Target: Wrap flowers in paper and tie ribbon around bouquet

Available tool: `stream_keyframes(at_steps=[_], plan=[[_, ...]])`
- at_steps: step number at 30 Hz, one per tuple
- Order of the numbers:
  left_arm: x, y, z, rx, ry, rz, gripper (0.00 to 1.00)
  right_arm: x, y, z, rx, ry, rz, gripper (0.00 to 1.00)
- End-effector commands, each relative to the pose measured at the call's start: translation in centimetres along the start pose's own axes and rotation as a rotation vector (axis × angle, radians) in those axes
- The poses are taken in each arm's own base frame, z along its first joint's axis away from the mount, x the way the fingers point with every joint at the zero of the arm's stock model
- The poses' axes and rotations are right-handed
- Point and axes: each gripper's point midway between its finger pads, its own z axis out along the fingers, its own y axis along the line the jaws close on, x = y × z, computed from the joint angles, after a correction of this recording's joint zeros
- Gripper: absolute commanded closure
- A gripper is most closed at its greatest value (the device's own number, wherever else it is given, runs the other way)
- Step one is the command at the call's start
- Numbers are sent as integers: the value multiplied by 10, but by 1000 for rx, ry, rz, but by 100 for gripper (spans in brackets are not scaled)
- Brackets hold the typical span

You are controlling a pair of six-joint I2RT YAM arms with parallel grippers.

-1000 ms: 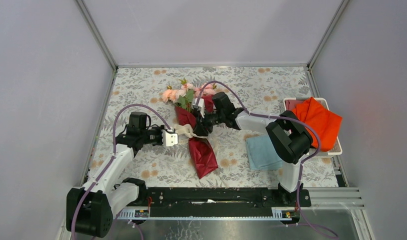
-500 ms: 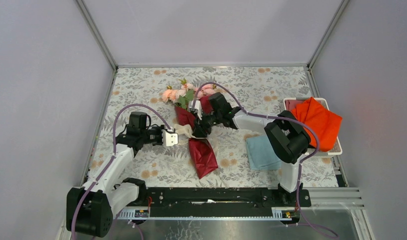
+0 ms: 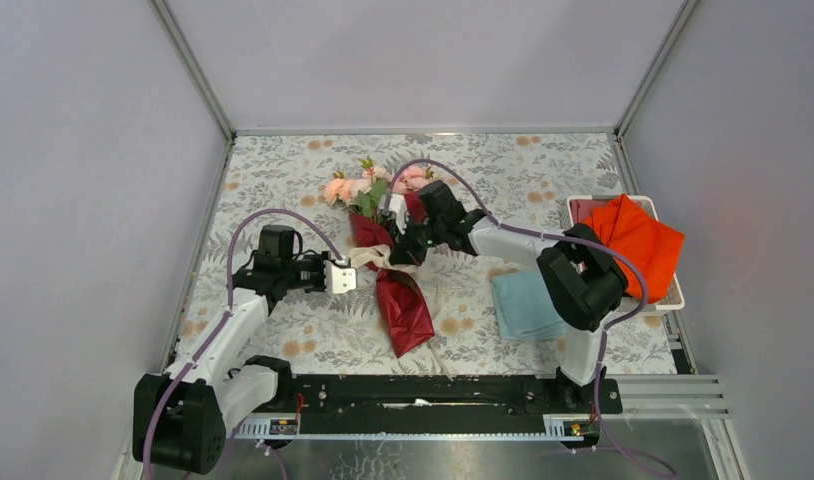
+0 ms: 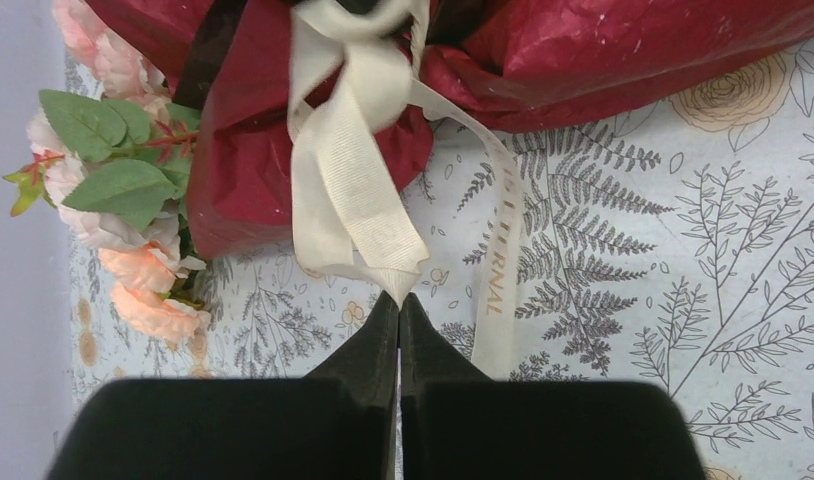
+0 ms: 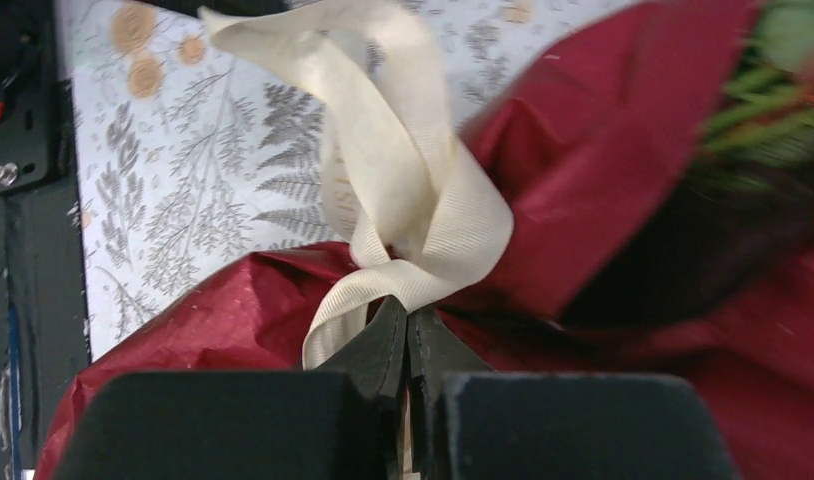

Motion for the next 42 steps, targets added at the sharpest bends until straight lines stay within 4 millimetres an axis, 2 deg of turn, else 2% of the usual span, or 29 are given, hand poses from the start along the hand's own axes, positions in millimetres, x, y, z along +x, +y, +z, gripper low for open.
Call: stream_keyframes(at_steps=[1,8,11,17,20,25,31,32,36,38,42], plan=[[10,3,1,-22,29,31,100,-35,-21,-42,176,-78,47,100],[12,1,3,-16,33,41,100,-14,-34,-56,281,-22,156,94],[12,1,2,-18,33,46,100,-11,-34,-57,282,-19,167,96],[18,-1,1,-18,66,53,100,-13,-47,-68,356,-29,251,98],[19,-3,1,-14,64,55,100,-12,-44,-70,353,-30,270,91],[15,-2,2,-17,44,62,100,-8,-39,-59,299,-50,317,87],[14,0,2,-21,43,67,100,-4,-41,-57,305,-35,342,73],[14,0,2,-21,42,68,100,-4,-41,-57,306,-31,344,74],[14,-1,2,-19,40,66,100,-2,-38,-57,297,-23,350,94],[15,0,2,-20,43,67,100,-2,-39,-61,317,-16,351,100],[18,1,1,-26,62,61,100,-7,-51,-79,440,-34,353,100]])
